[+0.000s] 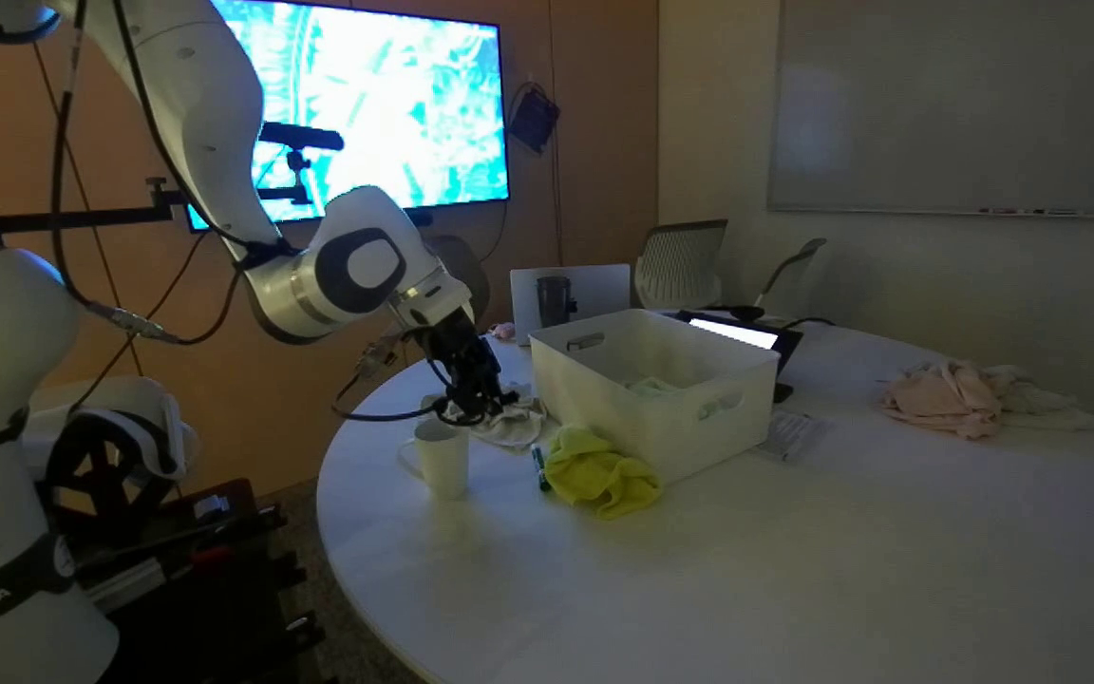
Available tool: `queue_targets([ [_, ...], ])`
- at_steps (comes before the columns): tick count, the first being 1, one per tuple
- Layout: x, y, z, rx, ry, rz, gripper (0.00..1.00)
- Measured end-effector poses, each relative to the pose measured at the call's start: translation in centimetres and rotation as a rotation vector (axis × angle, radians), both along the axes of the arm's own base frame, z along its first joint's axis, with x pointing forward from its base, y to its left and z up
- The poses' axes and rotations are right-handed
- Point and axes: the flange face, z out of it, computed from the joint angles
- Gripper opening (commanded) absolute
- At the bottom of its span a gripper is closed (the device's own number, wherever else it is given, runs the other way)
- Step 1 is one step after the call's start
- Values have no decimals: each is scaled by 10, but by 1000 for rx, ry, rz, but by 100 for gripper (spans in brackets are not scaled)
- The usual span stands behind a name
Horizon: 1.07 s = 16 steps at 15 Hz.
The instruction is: Put the green towel in the basket, then put the two markers in the cup, then put the other green towel in the basket, then the black tape in the cup, then the white towel in the basket
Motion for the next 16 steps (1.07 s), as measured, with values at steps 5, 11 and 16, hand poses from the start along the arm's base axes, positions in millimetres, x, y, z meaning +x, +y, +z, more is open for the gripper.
queue_targets([
  [5, -6, 15, 2, -1, -4, 26, 9],
  [11, -25, 22, -10, 4, -4, 63, 9],
  [16, -36, 22, -17, 7, -82, 122, 9],
])
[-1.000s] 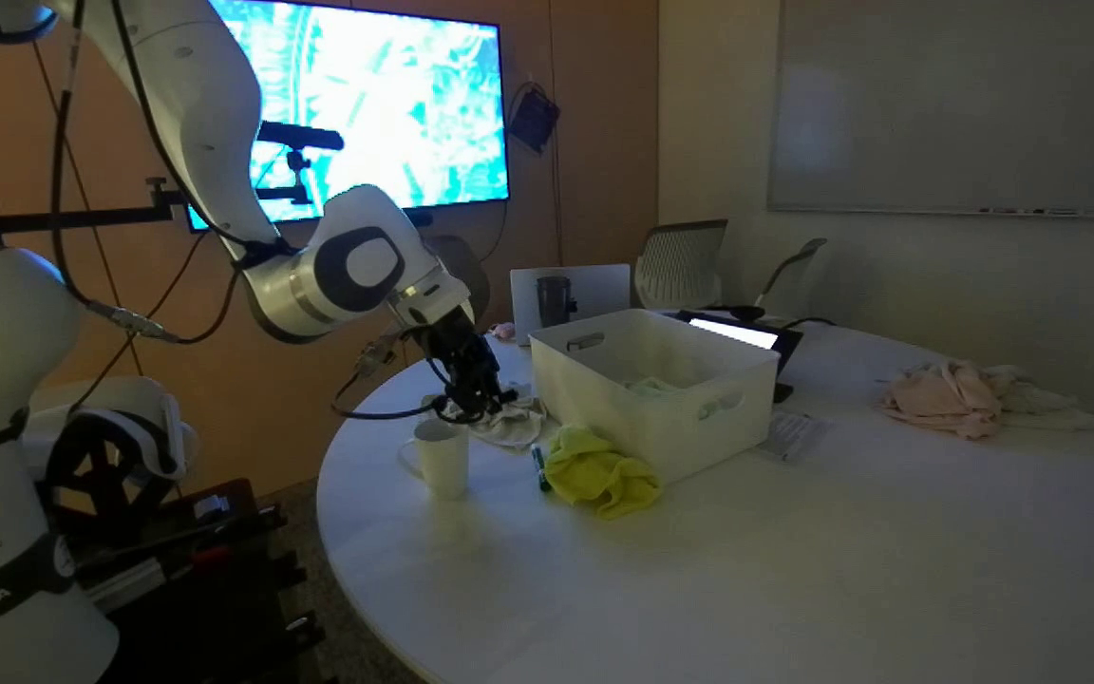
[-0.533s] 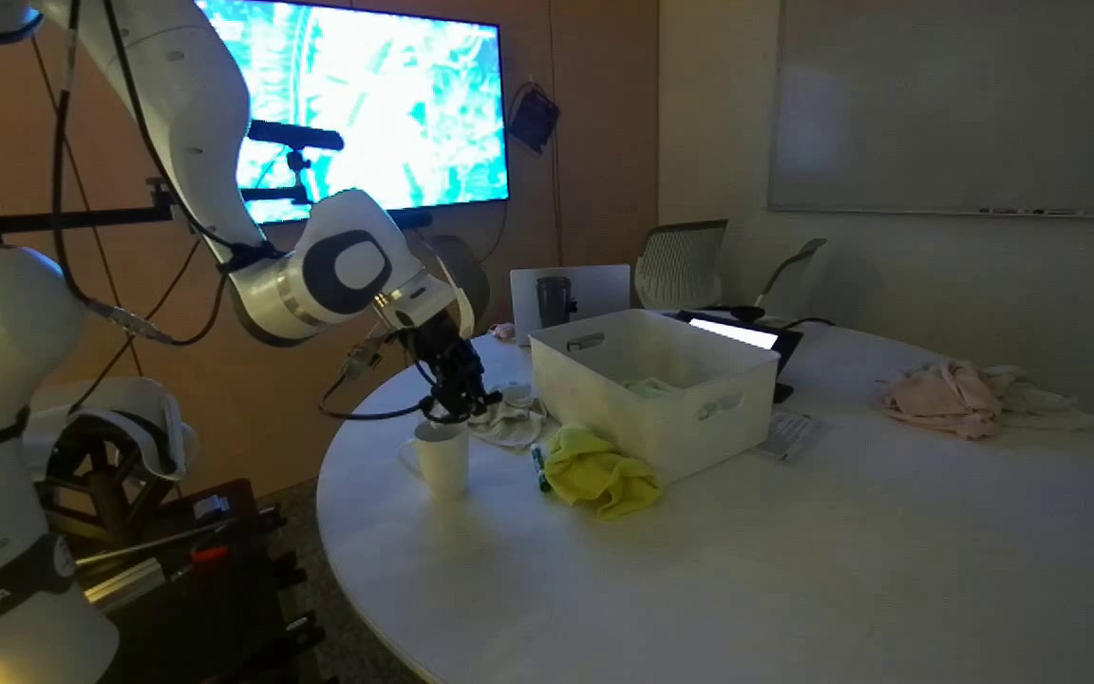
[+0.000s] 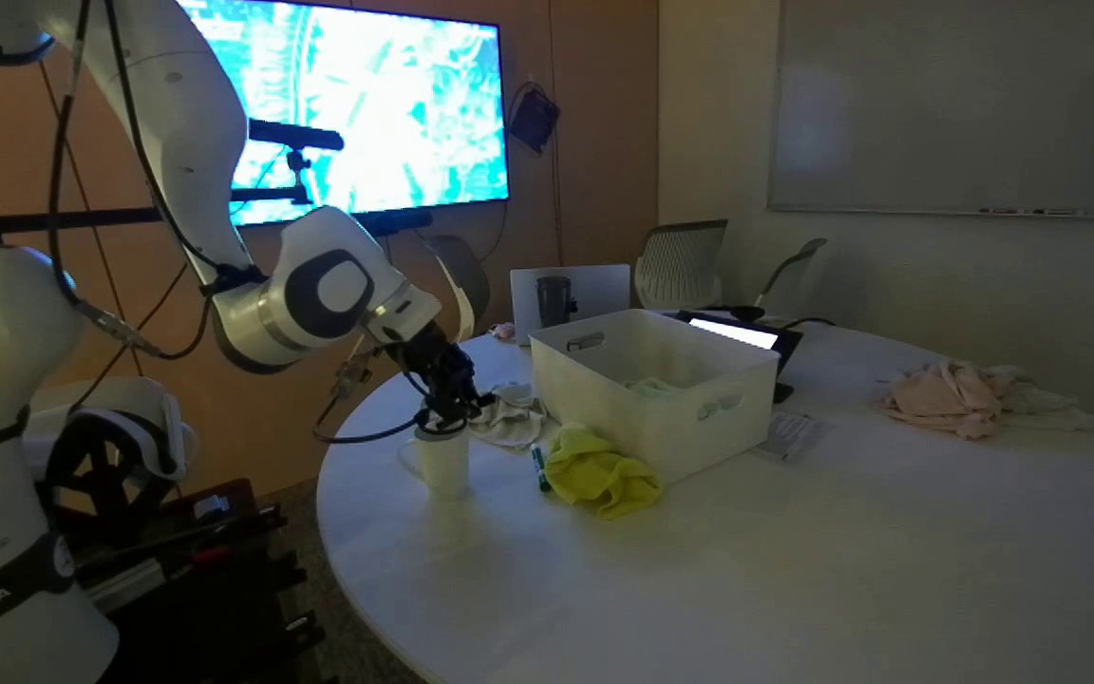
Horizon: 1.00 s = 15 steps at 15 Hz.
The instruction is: Put the green towel in the basket, then put the two markers in the cup, then put the other green towel in the basket, then the black tape in the cup, then the white towel in the basket
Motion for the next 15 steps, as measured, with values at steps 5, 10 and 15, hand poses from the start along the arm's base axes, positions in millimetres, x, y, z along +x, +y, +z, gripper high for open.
queue_targets([
  [5, -9, 8, -11, -42, -66, 77, 29],
  [10, -12, 14, -19, -70, -98, 123, 76],
  [15, -8, 9, -6, -67, -123, 156, 100],
])
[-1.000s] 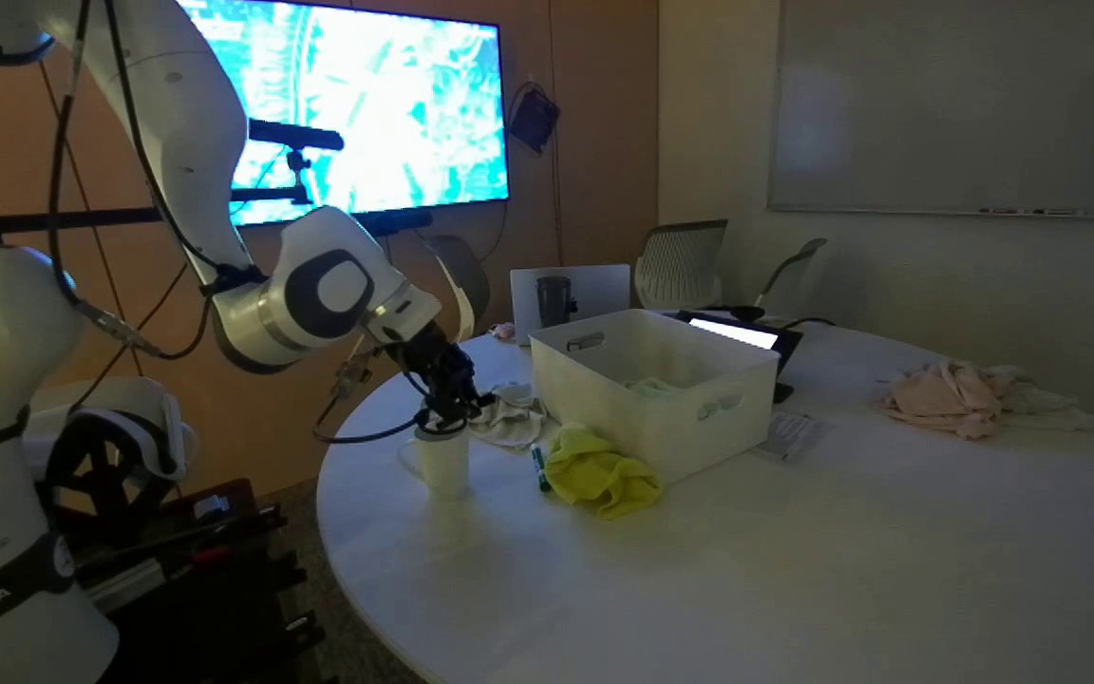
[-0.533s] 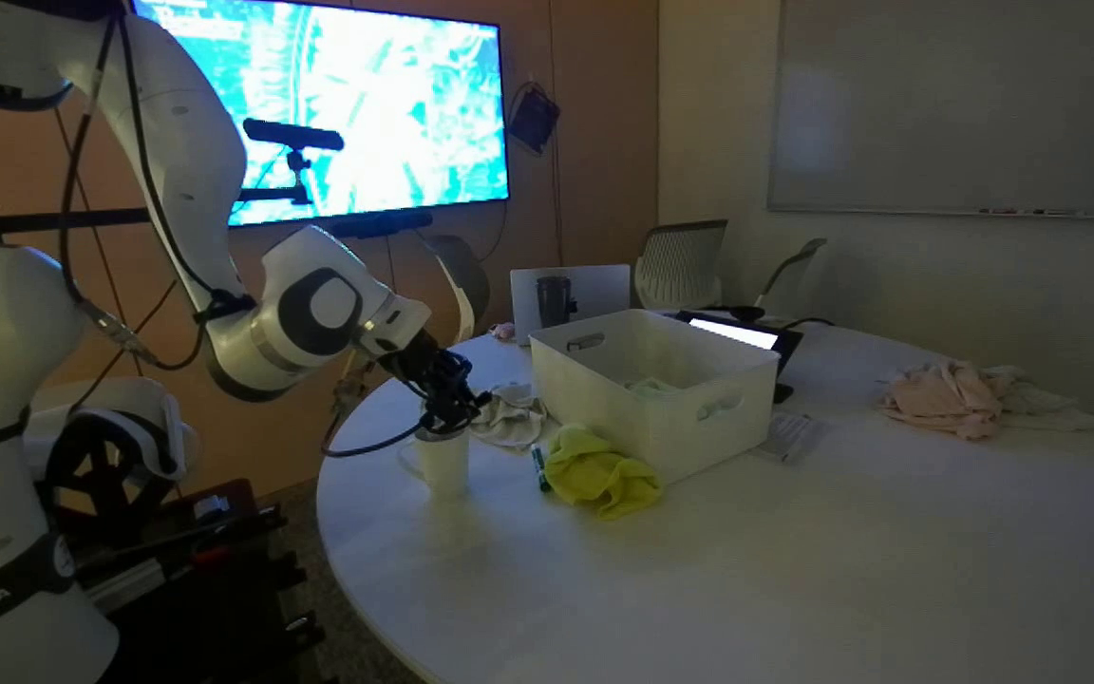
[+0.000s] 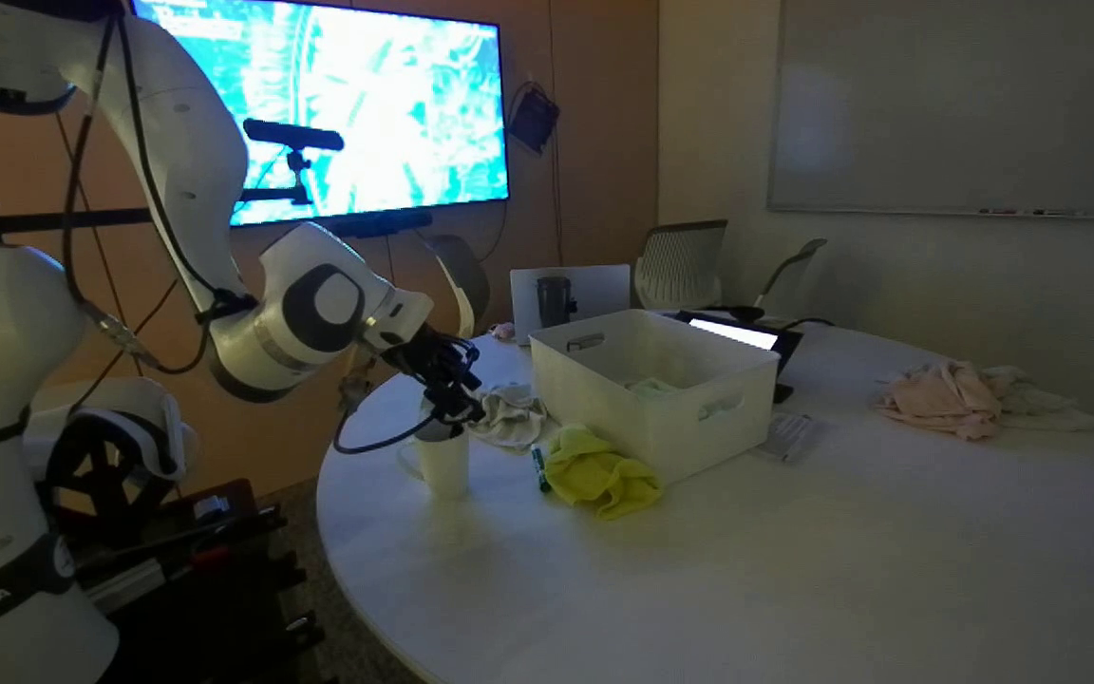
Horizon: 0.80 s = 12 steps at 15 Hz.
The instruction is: Put the green towel in the basket, then put the two markers in the cup, then put the other green towel in the basket, then the black tape in the cup, then the white towel in the basket
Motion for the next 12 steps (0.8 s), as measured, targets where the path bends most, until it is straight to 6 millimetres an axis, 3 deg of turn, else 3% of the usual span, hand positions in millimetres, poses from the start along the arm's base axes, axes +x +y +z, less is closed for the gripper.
queue_targets([
  [6, 7, -13, 26, -28, 104, 86, 100],
  [12, 22, -1, 38, -140, 337, 91, 100],
])
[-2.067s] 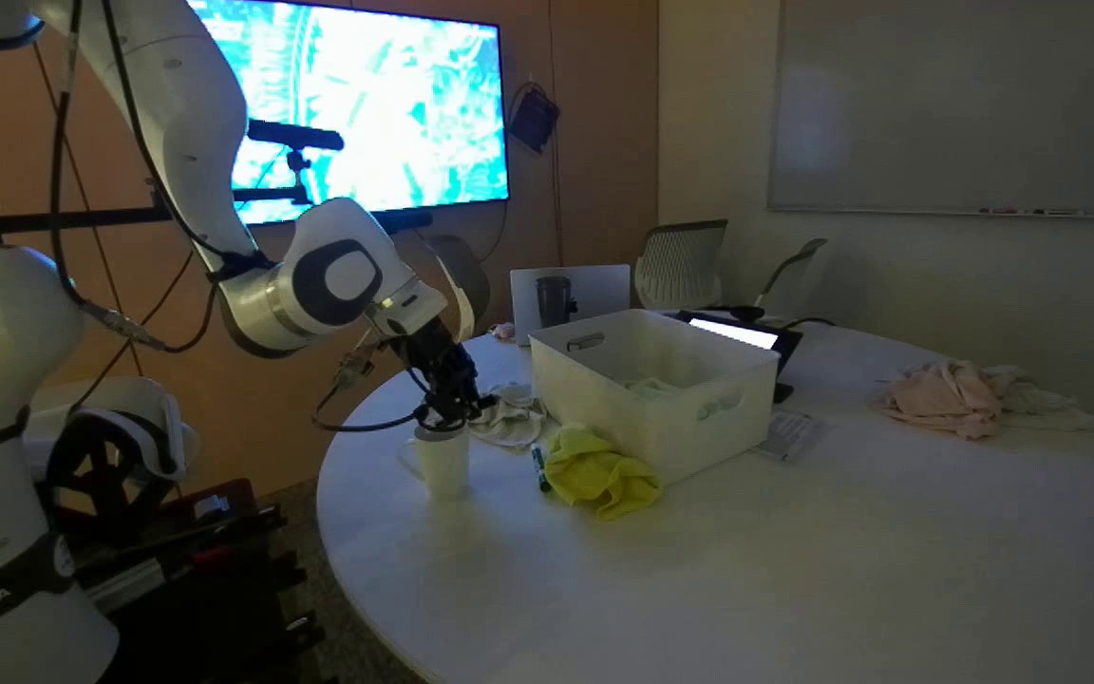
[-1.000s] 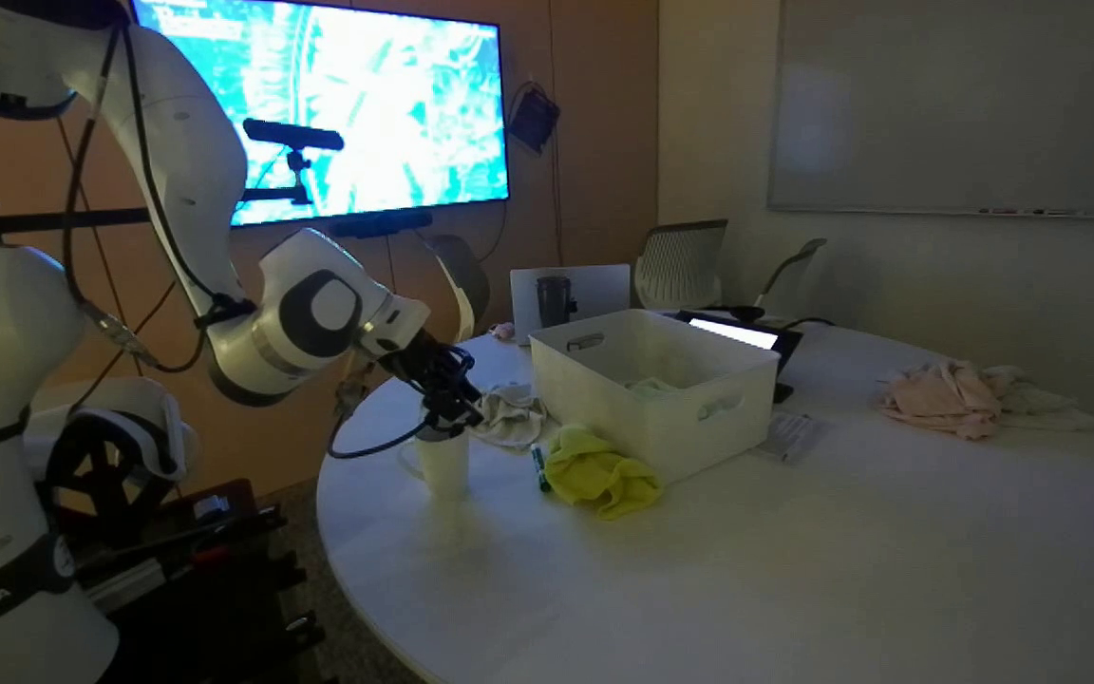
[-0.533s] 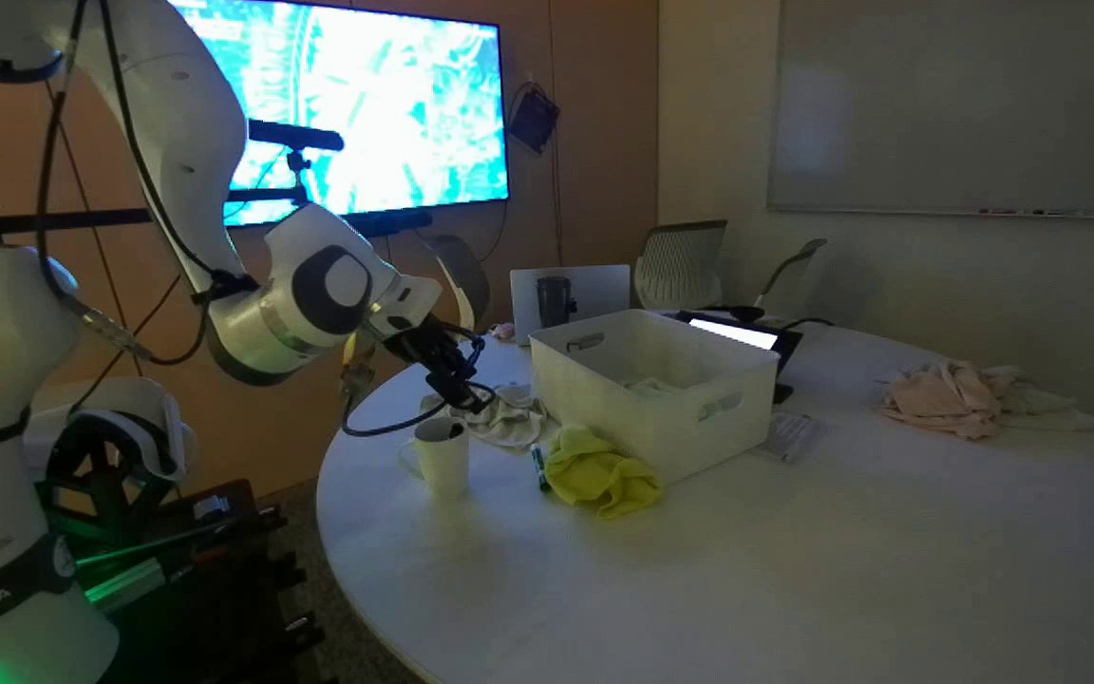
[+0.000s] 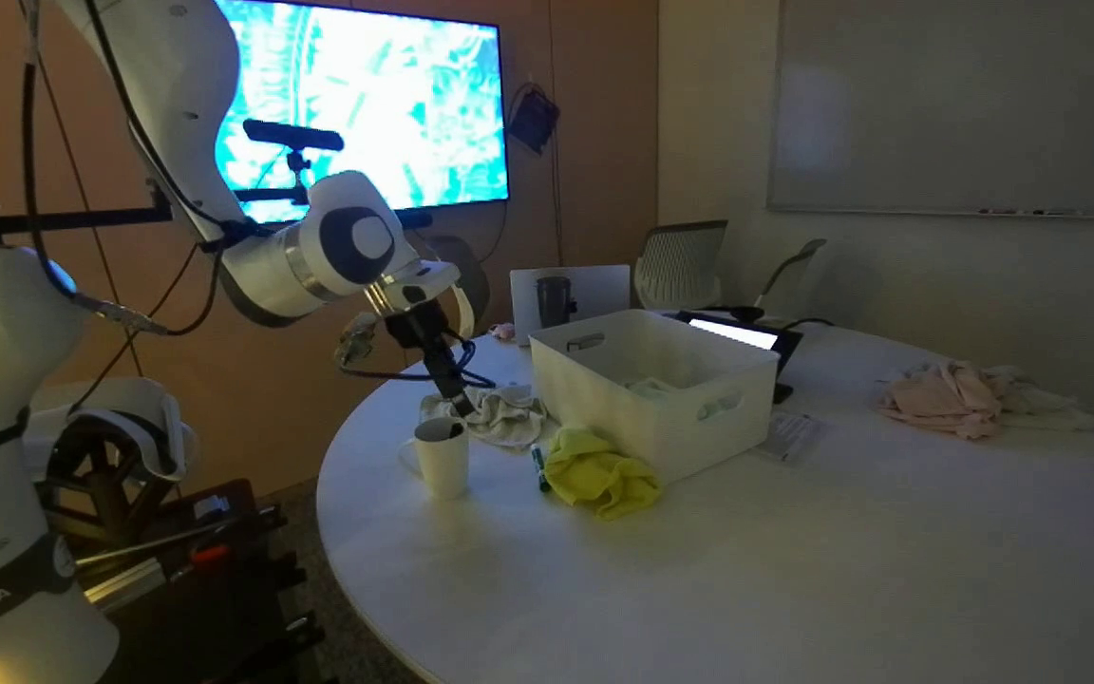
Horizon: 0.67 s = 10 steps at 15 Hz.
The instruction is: Put the green towel in the basket, then put the two markers in the cup, then put the other green towel in the basket, then the black tape in the cup, then the white towel in the basket
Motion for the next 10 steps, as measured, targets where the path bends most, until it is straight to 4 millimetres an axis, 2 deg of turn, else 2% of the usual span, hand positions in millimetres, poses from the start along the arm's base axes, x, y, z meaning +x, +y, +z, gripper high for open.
queue_targets([
  [7, 36, 45, 57, 10, 190, 108, 100],
  [10, 55, 60, 59, 39, 242, 174, 100],
])
